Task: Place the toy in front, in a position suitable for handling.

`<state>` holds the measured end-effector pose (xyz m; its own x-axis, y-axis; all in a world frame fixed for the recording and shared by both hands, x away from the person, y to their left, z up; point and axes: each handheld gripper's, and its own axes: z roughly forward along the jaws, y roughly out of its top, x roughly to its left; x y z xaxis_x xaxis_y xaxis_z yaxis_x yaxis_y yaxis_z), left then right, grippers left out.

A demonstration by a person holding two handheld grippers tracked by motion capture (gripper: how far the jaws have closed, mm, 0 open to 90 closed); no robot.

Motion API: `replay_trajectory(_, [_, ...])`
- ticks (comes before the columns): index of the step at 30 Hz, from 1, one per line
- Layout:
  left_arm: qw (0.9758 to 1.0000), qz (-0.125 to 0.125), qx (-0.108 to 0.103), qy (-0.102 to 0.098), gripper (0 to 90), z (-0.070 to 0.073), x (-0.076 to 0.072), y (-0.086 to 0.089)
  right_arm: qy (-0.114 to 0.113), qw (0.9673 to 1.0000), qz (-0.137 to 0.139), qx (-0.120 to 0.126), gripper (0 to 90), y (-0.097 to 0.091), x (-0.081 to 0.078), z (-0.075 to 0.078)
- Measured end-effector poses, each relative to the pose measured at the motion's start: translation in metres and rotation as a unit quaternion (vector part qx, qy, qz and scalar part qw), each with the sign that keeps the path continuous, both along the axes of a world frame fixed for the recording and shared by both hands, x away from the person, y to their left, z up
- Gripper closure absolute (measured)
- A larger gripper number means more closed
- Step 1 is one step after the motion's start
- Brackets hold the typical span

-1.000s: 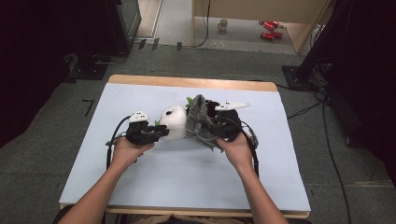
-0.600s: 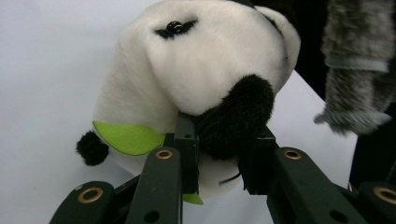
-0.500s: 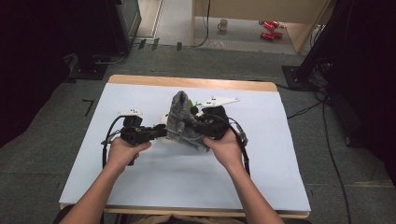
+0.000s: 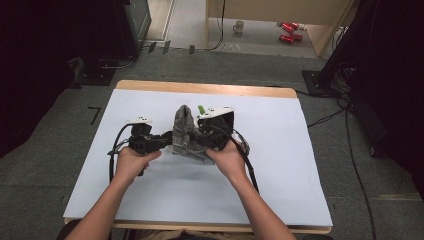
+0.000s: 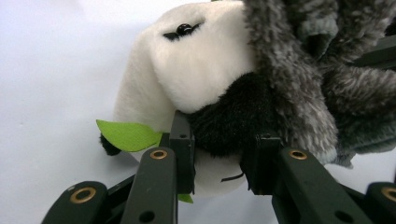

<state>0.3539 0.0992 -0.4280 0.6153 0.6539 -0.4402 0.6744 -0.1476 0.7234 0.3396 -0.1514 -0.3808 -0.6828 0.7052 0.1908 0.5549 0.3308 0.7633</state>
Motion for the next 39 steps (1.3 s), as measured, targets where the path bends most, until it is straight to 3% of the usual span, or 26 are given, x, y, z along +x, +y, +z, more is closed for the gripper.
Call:
replay_trajectory(3, [1.0000,0.002,-0.002,0.002,69.3,-0.001,0.001,0.002,0.002,0.9997,-0.018,-0.014,76.9,-0.009,0.001,-0.002])
replay_trajectory(8, [1.0000,0.000,-0.003,-0.008,68.9,-0.001,0.000,-0.001,0.010,0.9996,-0.027,-0.005,77.0,-0.025,0.002,-0.005])
replay_trajectory(20, [0.9999,0.005,-0.012,-0.003,68.1,-0.004,0.004,0.002,0.008,0.9986,-0.051,0.007,76.9,-0.055,0.002,0.003])
replay_trajectory(28, [0.9999,0.005,-0.015,-0.005,67.7,-0.005,0.004,0.003,0.009,0.9964,-0.083,0.014,76.8,-0.085,0.002,0.006])
replay_trajectory(39, [0.9999,0.009,-0.015,-0.002,67.5,-0.006,0.005,0.004,0.006,0.9922,-0.124,-0.006,76.9,-0.117,0.004,0.005])
